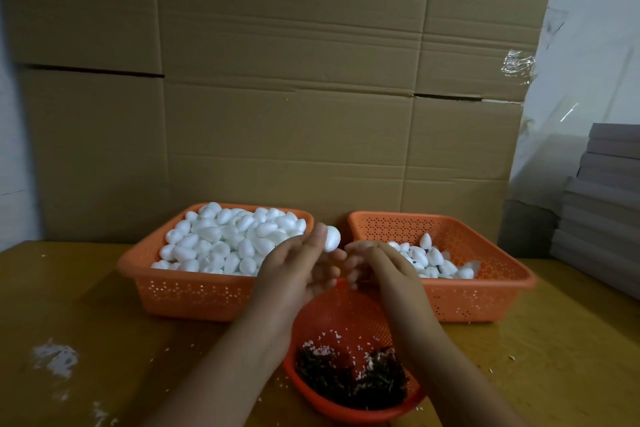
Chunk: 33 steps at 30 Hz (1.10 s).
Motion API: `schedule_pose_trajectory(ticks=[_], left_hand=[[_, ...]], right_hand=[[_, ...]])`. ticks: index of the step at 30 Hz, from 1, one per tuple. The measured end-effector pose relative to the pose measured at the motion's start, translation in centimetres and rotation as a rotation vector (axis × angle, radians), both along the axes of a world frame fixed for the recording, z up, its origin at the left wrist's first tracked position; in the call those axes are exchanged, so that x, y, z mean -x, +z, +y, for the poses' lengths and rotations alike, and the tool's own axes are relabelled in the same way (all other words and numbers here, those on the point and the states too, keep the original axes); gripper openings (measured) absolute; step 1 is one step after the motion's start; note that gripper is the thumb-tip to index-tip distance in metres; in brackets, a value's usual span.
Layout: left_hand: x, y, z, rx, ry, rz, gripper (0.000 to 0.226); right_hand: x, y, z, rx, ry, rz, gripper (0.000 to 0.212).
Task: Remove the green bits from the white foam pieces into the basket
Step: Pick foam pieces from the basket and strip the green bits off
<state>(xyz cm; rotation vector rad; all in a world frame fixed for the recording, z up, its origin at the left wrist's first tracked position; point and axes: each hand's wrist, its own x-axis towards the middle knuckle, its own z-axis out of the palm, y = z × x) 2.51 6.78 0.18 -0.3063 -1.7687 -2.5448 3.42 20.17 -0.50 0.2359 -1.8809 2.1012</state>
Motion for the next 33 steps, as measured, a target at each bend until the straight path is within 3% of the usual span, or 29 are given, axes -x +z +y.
schedule_pose_trajectory(ticks=[5, 14, 20, 24, 33], left_hand=[[-0.3, 0.7, 0.5, -0.219, -0.245, -0.23, 0.047], [-0.2, 0.2, 0.5, -0.196, -0.322, -0.294, 0.047], [0.2, -0.1, 0.5, -0.021, -0.149, -0.153, 0.044], [0.4, -0.6, 0.2, 0.036, 0.008, 0.07, 0.013], [0.8, -1.2, 0.0, 0.256, 0.235, 0.244, 0.015]], right_hand=[[-0.1, 0.2, -0.1, -0.018, 0.037, 0.049, 0.028], [-0.4, 0.4, 0.1, 0.023, 0.107, 0.018, 0.02], [0.0, 0.1, 0.4, 0.06, 0.016, -0.009, 0.017], [0.2, 0.0, 0.7, 0.081, 0.007, -0.062, 0.018], [0.0, -0.2, 0.5, -0.111, 0.072, -0.008, 0.018]])
